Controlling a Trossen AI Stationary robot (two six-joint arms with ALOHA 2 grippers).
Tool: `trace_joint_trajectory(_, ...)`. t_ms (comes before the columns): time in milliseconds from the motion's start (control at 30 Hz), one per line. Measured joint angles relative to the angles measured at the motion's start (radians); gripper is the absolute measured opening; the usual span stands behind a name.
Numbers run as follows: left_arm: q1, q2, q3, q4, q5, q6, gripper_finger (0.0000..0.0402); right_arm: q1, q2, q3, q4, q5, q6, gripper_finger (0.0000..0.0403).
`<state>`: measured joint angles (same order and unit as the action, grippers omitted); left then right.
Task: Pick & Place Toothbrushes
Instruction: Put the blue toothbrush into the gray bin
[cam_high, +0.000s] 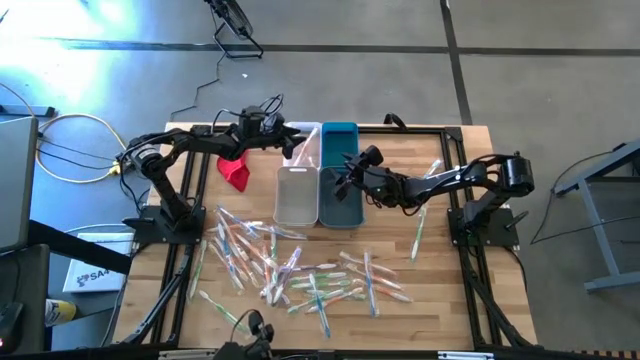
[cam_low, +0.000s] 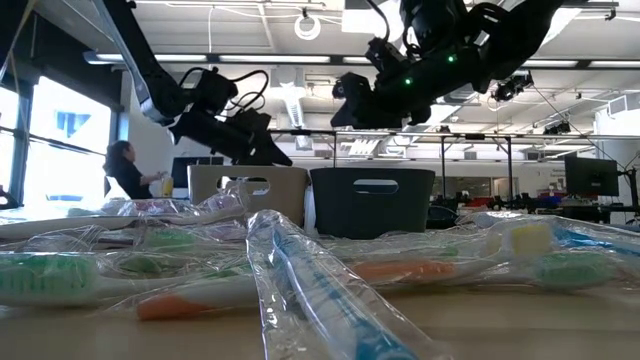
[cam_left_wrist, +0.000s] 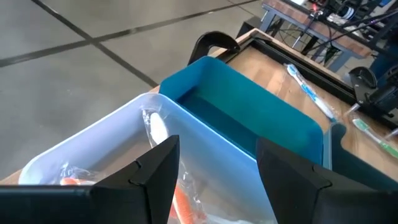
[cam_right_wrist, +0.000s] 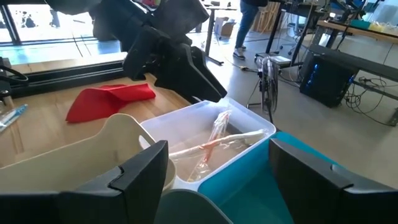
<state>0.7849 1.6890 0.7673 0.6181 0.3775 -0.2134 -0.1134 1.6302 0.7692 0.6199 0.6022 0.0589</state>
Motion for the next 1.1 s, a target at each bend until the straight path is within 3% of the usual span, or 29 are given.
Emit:
trace_joint_trajectory(367,0.0,0.0,0.0,-0.042,0.0,-0.053,0.0207,0.0,0.0,0.0,-0.03,0.0,-0.028,0.027)
trace_joint_trajectory(833,0.0,-0.001,-0.014,-0.036,0.042,0.005,0.0207,0.0,0.0,0.0,-0.043,0.0,-0.002,0.027)
trace_joint_trajectory(1100,0.0,-0.074,-0.069,-0.036,0.062,0.038,0.0207,0.002,0.0,0.0,-0.045,0.001,-0.002,0.027)
